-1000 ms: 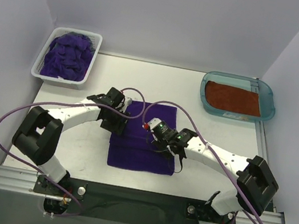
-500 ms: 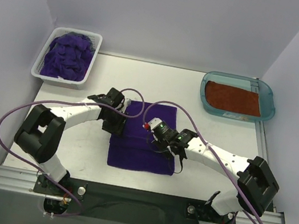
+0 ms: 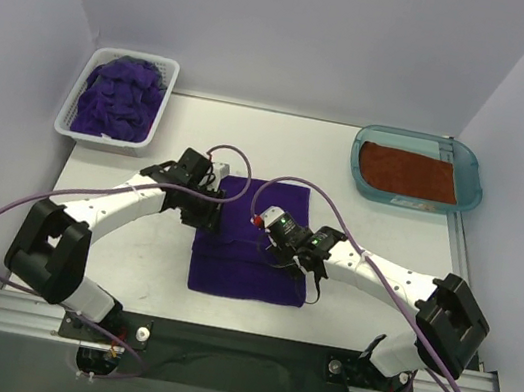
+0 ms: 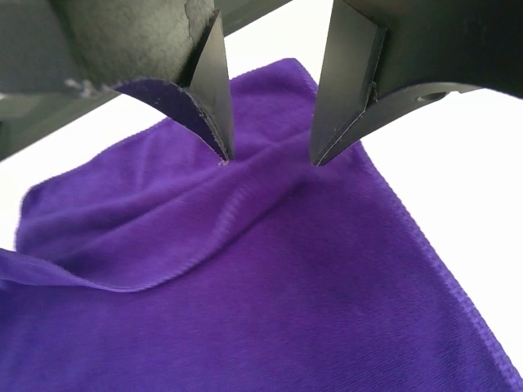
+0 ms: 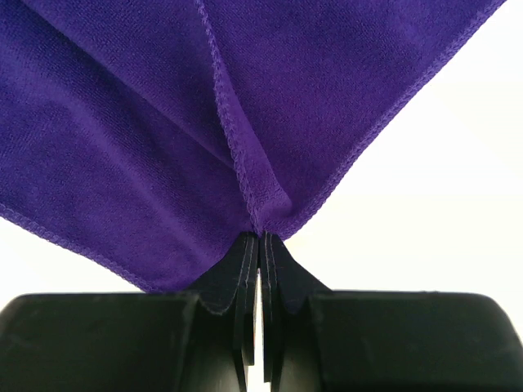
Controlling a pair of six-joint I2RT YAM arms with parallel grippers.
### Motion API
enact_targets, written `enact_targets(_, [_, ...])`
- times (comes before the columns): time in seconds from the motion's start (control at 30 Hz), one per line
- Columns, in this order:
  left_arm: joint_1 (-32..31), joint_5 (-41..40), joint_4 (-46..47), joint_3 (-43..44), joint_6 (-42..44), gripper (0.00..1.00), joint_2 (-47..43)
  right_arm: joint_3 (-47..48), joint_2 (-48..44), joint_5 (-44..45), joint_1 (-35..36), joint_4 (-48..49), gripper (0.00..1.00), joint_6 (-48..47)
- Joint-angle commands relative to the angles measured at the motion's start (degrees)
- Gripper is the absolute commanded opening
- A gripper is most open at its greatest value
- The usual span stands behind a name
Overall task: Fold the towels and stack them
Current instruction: Fold the towel
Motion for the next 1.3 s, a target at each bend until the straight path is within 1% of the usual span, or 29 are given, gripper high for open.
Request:
enact_targets(0.0, [-0.09,3.05,0.47,-1.33,-1.76,0.52,-3.9,-0.59,-2.38,1.89,0.1,-0.75,0.0,0.27])
enact_targets(0.23, [-0.18,1.3,1.7,-4.76,-2.82,0.52,-2.06,-0.68,-1.94,1.62,0.1,-0.57,0.0,0.27])
enact_targets(0.37, [0.26,-2.65,1.7,-3.8,-3.95,0.54,-1.88,-1.29,-2.2,1.88,0.1,-0.57,0.0,0.27])
enact_targets(0.5, [0.7,-7.05,2.14,-2.57,-5.71,0.56,-3.81,-1.91,-2.64,2.15,0.1,-0.66,0.0,0.27])
enact_targets(0.6, [1.22,-7.76,2.5,-2.48,-6.42,0.56,-4.26,-2.09,-2.73,2.15,0.1,-0.66,0.0,0.27])
enact_targets(0.77, [1.84,-7.15,1.79,-3.53,-7.91,0.56,-2.33,-2.0,-2.64,2.32,0.1,-0.57,0.0,0.27])
enact_targets(0.9, [1.84,-4.26,1.44,-3.8,-8.53,0.55,0.39,-1.82,-2.64,2.41,0.1,-0.4,0.0,0.27])
enact_targets(1.1, [1.84,-1.44,1.35,-2.22,-8.35,0.48,2.68,-1.82,-2.21,2.41,0.1,-0.4,0.0,0.27])
enact_targets(1.2, [1.84,-1.0,1.18,-1.25,-8.44,0.45,3.04,-1.82,-2.2,2.41,0.1,-0.4,0.0,0.27])
enact_targets(1.27, [1.84,-1.0,1.18,-0.64,-8.44,0.44,2.6,-1.82,-2.29,2.32,0.1,-0.4,0.0,0.27])
